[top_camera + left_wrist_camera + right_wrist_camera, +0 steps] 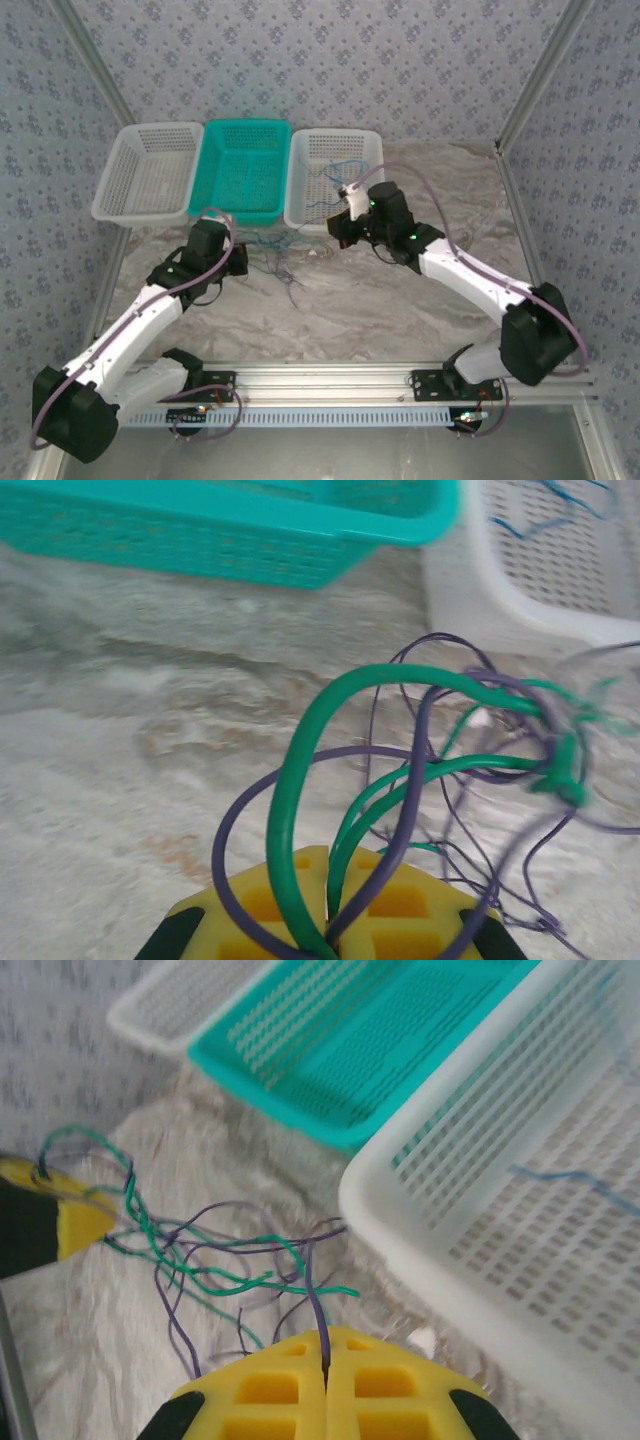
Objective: Untangle the cables
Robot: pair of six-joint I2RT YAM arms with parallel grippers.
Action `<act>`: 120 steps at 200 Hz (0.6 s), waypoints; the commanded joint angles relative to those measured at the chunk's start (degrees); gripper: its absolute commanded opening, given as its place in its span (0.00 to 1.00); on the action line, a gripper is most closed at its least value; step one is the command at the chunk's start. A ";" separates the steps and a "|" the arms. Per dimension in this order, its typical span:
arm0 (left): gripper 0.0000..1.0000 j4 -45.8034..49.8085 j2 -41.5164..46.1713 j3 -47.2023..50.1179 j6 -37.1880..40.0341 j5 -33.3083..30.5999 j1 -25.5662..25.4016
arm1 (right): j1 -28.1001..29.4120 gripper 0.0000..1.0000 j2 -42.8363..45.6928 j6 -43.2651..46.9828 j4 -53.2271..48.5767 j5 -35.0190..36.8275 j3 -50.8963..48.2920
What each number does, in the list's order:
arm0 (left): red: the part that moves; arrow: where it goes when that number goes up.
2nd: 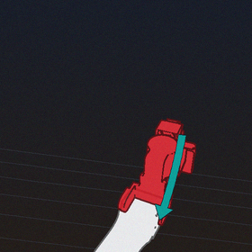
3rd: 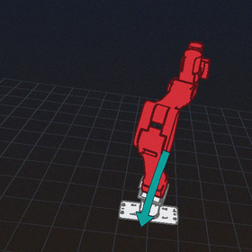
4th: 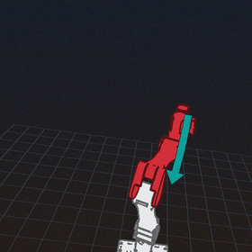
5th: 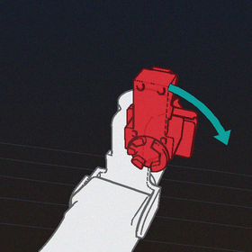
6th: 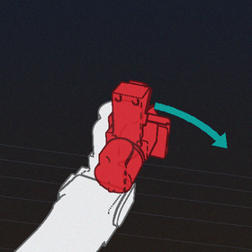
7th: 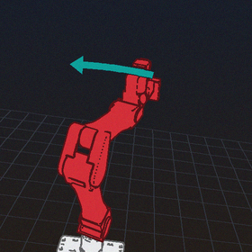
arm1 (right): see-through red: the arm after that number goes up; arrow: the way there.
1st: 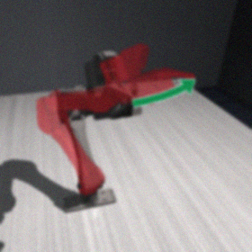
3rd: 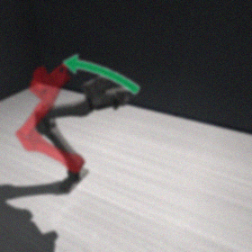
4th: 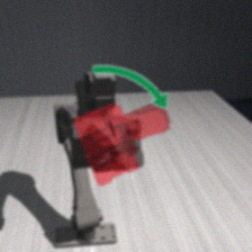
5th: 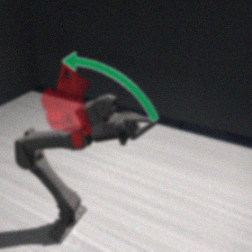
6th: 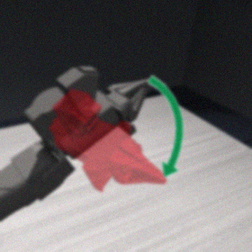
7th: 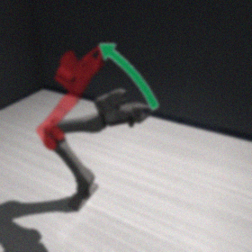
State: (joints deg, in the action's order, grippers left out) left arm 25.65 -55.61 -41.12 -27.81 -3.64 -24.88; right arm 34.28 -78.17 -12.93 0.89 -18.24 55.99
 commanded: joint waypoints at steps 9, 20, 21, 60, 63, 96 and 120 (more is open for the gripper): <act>0.00 4.43 2.30 1.70 -4.77 -6.04 2.52 | -2.67 0.00 7.71 -6.31 5.84 6.83 -3.94; 0.00 3.50 3.24 3.31 -5.75 -5.57 2.90 | -4.08 0.00 10.17 -7.31 6.50 6.27 -5.54; 0.00 3.43 3.33 3.45 -5.80 -5.58 2.91 | -4.20 0.00 10.46 -7.43 6.55 6.28 -5.63; 0.00 5.34 1.59 5.41 -9.66 -8.71 4.49 | -9.18 0.00 23.69 -11.91 6.42 10.35 -12.07; 0.00 5.77 1.38 5.32 -9.73 -8.98 4.71 | -9.82 0.00 24.57 -12.13 6.33 10.35 -12.35; 0.00 6.18 0.90 6.29 -12.29 -12.53 5.19 | -14.96 0.00 28.68 -10.90 4.59 6.74 -9.32; 0.00 5.75 1.88 7.76 -12.80 -12.92 5.64 | -18.71 0.00 28.63 -12.45 5.53 4.84 -5.08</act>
State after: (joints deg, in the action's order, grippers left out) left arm 30.17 -54.85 -34.74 -38.65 -13.61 -19.81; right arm 18.31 -49.76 -23.35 4.99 -11.38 46.41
